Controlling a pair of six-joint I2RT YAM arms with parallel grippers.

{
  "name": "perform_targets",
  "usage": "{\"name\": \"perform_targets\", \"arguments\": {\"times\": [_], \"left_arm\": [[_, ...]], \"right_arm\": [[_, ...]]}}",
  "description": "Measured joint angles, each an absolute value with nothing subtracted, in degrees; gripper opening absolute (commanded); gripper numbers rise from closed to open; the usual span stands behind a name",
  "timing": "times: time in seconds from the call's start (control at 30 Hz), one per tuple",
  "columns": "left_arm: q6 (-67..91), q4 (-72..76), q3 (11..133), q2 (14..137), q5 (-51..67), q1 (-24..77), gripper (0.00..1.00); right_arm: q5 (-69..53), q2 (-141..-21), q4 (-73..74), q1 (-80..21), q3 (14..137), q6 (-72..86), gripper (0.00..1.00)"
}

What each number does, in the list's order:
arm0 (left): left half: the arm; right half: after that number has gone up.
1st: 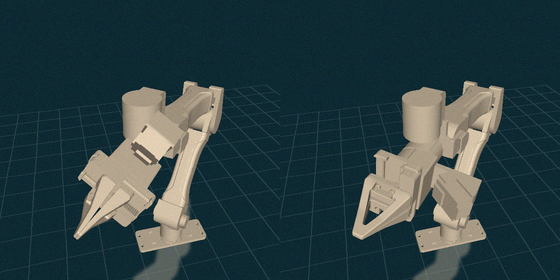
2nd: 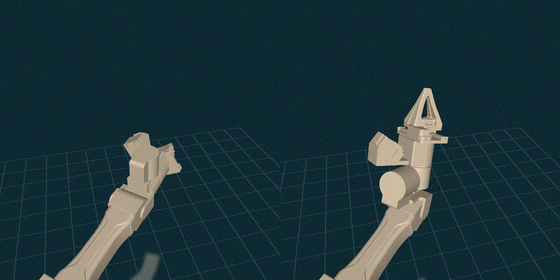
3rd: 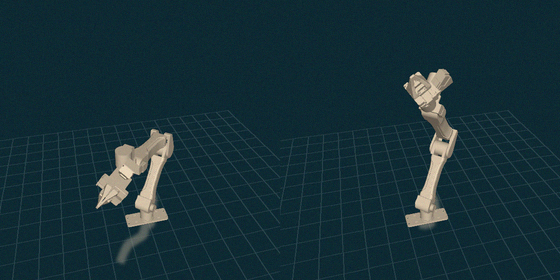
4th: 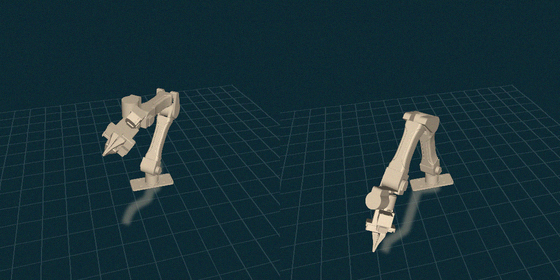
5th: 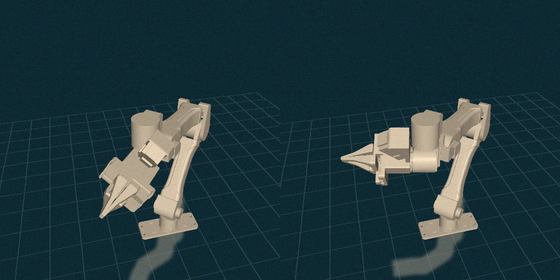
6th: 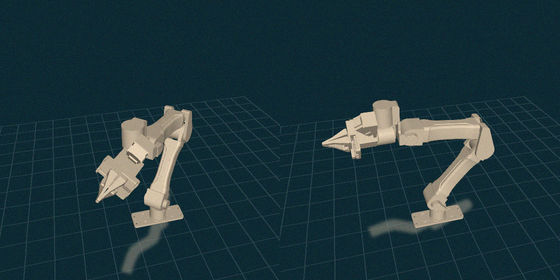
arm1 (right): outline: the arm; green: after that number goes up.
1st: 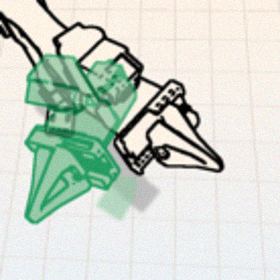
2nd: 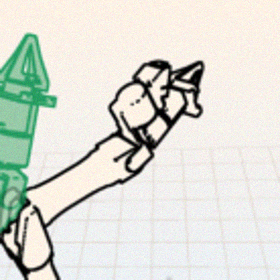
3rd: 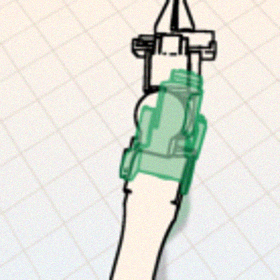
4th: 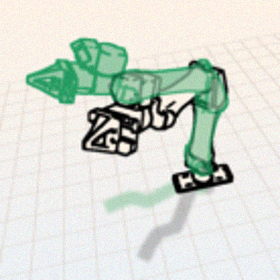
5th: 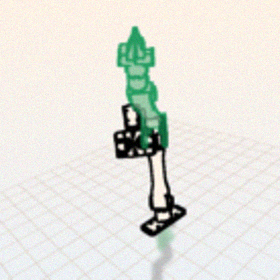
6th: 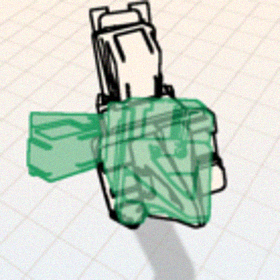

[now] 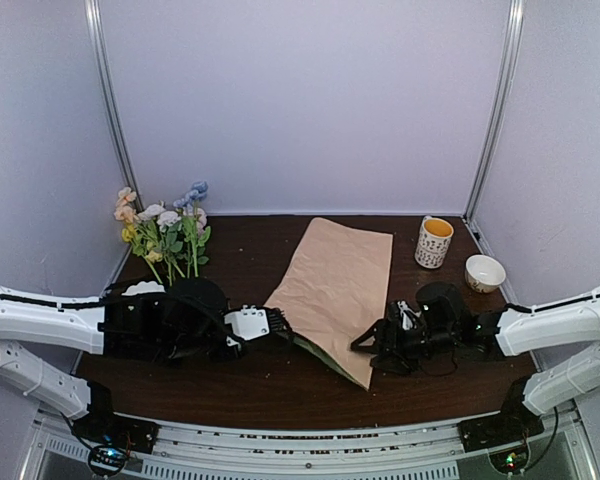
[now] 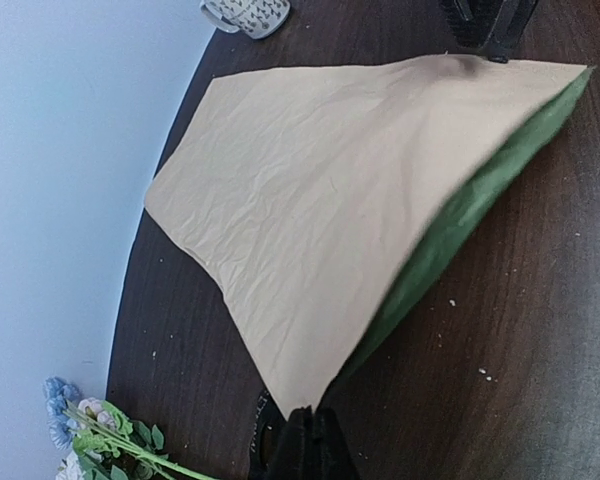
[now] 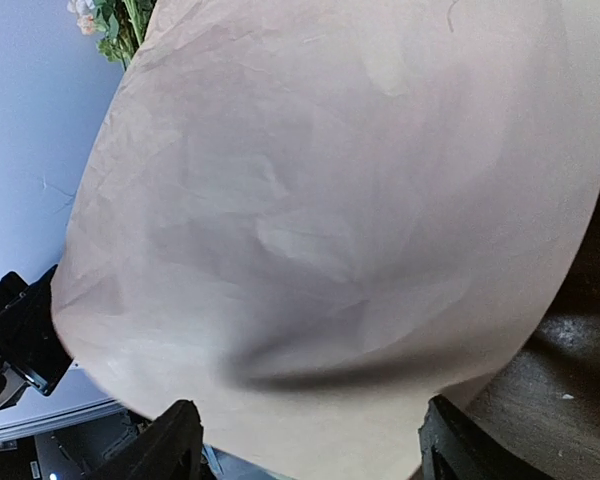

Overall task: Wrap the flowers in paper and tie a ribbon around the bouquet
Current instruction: Unfold the folded wrapping paper at the center of the board.

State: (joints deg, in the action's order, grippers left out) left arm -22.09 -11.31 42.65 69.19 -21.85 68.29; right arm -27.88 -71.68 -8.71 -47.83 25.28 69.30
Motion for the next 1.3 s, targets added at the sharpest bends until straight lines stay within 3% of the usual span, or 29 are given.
{"name": "perform_targets", "arguments": {"times": [0.4, 0.57, 0.9, 1.3], "left_arm": [[-21.7, -11.2, 42.7, 69.2, -21.6, 68.1, 0.00], [-21.7, -11.3, 42.7, 69.2, -21.6, 67.8, 0.00], [-21.3, -11.6, 44.1, 68.2, -20.6, 67.5, 0.00], [-20.1, -11.7, 44.1, 67.1, -19.7, 67.5, 0.00]], "right_arm": [[-27.7, -69.7, -8.8, -47.8, 23.9, 70.6, 0.93], [-27.1, -69.6, -8.7, -47.8, 21.4, 71.4, 0.94], [-27.9, -74.7, -14.6, -47.8, 21.3, 72.6, 0.92], [-29.1, -76.4, -20.8, -47.8, 21.3, 73.7, 0.79]]}}
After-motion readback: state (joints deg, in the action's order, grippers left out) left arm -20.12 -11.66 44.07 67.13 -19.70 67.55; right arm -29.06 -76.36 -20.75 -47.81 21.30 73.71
